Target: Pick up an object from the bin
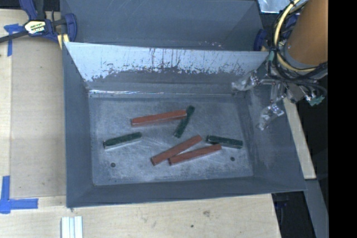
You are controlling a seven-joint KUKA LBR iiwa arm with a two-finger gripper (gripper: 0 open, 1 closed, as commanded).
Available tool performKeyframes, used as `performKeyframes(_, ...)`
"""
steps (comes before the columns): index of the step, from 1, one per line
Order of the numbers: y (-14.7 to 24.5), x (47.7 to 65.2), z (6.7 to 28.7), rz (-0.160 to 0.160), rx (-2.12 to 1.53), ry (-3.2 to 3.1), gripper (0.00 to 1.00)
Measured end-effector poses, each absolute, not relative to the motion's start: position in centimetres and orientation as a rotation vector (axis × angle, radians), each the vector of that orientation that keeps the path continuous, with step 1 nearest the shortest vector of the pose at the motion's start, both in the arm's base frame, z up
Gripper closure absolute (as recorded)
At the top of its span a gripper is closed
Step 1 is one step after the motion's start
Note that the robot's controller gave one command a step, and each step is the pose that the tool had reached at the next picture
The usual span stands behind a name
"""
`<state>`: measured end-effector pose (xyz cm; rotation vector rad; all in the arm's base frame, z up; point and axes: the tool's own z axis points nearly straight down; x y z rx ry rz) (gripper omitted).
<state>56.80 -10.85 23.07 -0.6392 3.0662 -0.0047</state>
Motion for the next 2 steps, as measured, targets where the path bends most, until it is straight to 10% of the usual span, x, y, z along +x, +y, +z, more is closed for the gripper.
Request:
performKeyframes(1,-10.2,55.4,16.3,-0.003,-0.661,3.064,0.00)
performKeyframes(2,-9.3,58.5,8.0,-0.012,-0.610,3.090,1.00)
